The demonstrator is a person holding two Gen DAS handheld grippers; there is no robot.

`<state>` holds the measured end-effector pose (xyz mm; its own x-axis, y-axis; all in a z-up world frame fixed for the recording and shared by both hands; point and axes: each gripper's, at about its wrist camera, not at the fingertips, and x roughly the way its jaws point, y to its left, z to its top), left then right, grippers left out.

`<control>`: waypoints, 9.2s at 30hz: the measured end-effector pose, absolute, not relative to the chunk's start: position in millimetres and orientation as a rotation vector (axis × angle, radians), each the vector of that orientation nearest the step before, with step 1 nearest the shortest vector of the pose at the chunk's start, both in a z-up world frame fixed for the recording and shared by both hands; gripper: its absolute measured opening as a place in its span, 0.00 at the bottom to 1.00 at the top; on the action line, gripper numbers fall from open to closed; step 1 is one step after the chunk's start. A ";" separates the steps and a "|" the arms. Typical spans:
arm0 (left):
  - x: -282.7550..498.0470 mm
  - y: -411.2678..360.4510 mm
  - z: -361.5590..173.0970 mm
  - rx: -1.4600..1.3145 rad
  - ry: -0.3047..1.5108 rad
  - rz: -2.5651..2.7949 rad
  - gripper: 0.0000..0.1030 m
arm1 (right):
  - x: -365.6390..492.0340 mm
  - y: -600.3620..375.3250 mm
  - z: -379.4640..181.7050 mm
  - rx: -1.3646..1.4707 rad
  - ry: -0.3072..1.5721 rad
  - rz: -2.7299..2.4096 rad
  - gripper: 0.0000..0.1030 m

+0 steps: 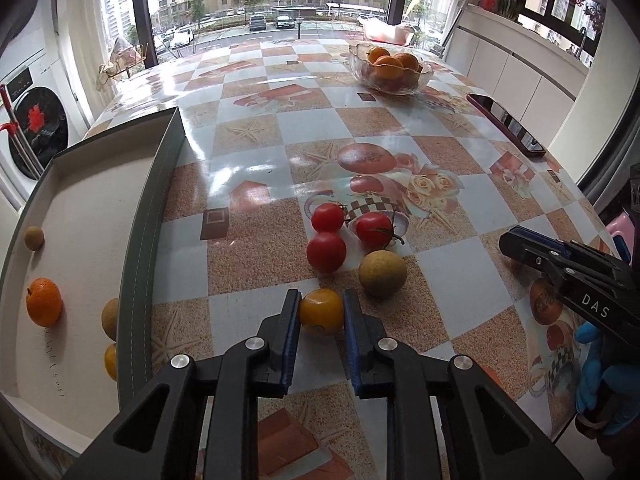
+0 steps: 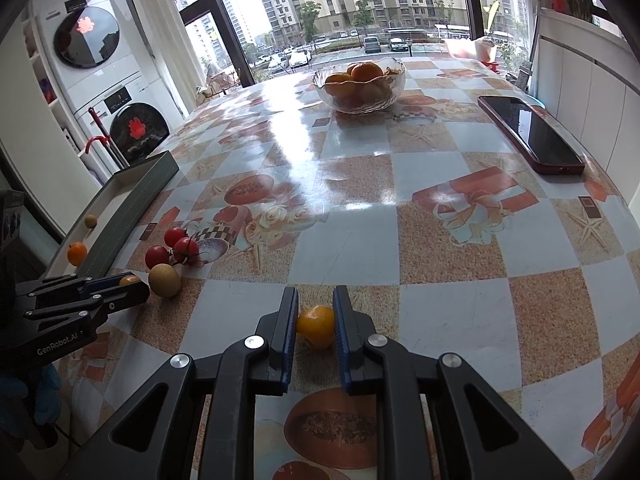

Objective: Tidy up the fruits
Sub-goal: 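Carry both held fruits over the white tray and lower them, then open both tools to release the fruits into the tray, then grasp the yellow-green fruit on the tablecloth with the right tool, then position the open left tool around a red tomato while the right tool holds the yellow-green fruit, then close the left tool on the red tomato, then carry the tomato and yellow-green fruit over the white tray with both tools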

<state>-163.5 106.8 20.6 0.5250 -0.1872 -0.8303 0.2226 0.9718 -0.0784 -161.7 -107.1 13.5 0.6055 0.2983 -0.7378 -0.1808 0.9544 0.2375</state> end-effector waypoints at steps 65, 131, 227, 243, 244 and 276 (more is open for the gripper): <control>-171.8 271.1 87.4 -0.012 0.797 0.105 1.00 | -79.0 97.4 98.5 0.086 0.928 0.527 1.00; -137.0 100.8 8.4 0.010 0.910 -0.040 0.48 | -153.4 -110.9 16.0 0.124 0.872 0.178 0.28; -156.6 124.9 17.4 -0.151 0.921 -0.191 0.29 | -159.2 -97.4 23.0 0.061 0.919 0.181 0.28; -137.8 112.8 19.9 -0.017 0.913 -0.203 0.67 | -162.8 -102.5 18.8 0.087 0.924 0.192 0.28; -135.9 112.8 17.4 -0.016 0.923 -0.200 0.67 | -162.5 -102.0 18.8 0.086 0.923 0.193 0.28; -172.9 251.6 81.7 -0.150 0.789 -0.064 0.23 | -132.2 20.0 70.0 0.095 0.940 0.437 0.28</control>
